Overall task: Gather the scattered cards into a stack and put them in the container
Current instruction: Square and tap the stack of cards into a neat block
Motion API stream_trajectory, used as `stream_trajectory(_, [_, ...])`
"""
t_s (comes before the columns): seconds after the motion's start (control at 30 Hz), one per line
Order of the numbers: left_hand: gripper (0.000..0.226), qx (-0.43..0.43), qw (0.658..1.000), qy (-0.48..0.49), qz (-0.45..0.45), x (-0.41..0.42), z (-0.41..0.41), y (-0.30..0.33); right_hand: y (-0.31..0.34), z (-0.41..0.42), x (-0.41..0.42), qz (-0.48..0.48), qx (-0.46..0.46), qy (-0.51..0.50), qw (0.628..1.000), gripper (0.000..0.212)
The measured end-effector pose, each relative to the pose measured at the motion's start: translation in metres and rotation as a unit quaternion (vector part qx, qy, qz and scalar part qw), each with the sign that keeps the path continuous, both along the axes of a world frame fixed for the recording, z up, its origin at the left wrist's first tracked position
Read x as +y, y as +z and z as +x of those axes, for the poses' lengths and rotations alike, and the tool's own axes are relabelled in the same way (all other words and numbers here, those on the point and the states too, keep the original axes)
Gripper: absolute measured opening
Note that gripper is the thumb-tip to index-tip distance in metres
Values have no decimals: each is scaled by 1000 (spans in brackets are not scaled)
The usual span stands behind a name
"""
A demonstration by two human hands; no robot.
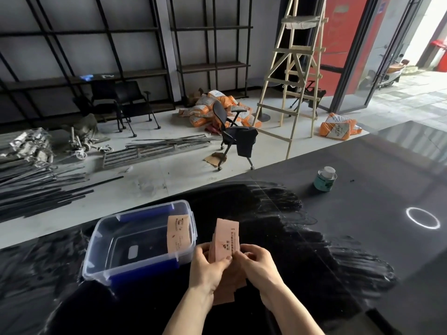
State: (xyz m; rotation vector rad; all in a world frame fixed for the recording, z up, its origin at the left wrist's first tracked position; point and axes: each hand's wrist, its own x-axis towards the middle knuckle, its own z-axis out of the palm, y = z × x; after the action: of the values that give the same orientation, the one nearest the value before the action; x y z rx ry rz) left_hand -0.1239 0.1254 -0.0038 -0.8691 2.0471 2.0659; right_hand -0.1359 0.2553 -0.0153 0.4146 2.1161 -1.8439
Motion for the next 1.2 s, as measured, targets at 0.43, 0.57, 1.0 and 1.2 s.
stream_trajectory(0.43, [44, 95, 995, -18, -17, -112, 121, 11, 28, 88, -78, -28, 126, 129, 983, 25])
stream_trajectory(0.57, [47, 110, 993, -9, -35, -144, 151, 6, 16, 104, -104, -14, 158, 166, 973, 33])
stream_trajectory(1.0, [52, 165, 985, -1, 42, -146, 172, -23, -16, 130, -131, -56, 189, 206, 959, 54])
stream_trajectory(1.2, [51, 157, 985, -7, 73, -142, 169, -17, -11, 133, -137, -123, 158, 216, 956, 57])
